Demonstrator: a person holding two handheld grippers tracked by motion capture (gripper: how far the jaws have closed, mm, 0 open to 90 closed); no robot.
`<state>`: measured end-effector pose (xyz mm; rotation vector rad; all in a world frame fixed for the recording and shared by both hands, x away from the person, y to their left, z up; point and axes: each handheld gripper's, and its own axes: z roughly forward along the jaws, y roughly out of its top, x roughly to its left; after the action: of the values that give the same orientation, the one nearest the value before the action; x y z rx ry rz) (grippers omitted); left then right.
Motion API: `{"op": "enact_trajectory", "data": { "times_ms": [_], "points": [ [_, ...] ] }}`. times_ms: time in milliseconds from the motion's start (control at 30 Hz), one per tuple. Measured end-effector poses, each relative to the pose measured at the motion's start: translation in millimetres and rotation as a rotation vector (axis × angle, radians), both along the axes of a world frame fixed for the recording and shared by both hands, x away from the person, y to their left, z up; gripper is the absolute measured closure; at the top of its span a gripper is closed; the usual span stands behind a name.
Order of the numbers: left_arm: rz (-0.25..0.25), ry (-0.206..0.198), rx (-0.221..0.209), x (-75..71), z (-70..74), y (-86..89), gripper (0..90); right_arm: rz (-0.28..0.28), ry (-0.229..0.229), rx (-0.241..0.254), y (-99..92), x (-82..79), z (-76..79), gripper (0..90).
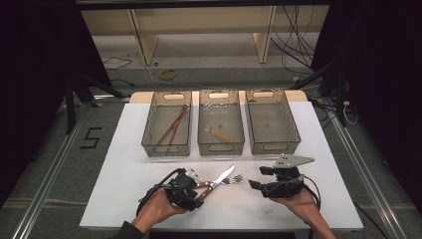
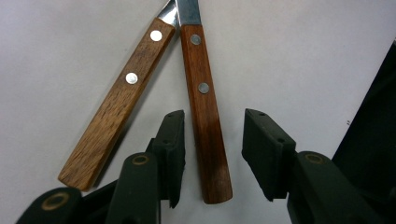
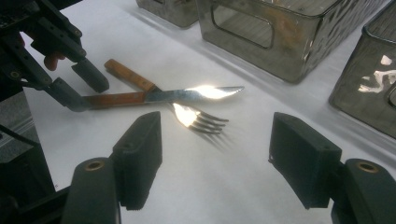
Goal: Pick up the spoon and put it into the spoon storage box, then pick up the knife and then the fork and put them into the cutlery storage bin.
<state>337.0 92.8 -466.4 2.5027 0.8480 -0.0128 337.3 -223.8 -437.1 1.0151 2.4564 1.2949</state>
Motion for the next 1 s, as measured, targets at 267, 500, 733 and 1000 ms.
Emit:
{"op": "enact_trajectory", "data": {
  "times_ms": [267,500,733,1000],
  "points": [
    [-0.012,-0.006,0.03,1.6,-2.4,-2.1,62.8,0.005,-0.001,0.0,0.4,0.3,-0.1,35.3],
    [-0.02,-0.027,0.064,1.1,-3.1,-5.9,66.6,0.007,0.0,0.007,0.3,0.3,-0.1,35.4],
    [-0.033,-0.035,0.111,-2.7,-1.8,-6.6,69.8,0.004,0.001,0.009,-0.5,0.3,0.0,35.4],
    [-0.033,-0.059,0.128,-4.7,-2.1,-7.6,74.2,0.006,-0.003,0.007,0.4,0.2,0.1,35.7]
  ]
}}
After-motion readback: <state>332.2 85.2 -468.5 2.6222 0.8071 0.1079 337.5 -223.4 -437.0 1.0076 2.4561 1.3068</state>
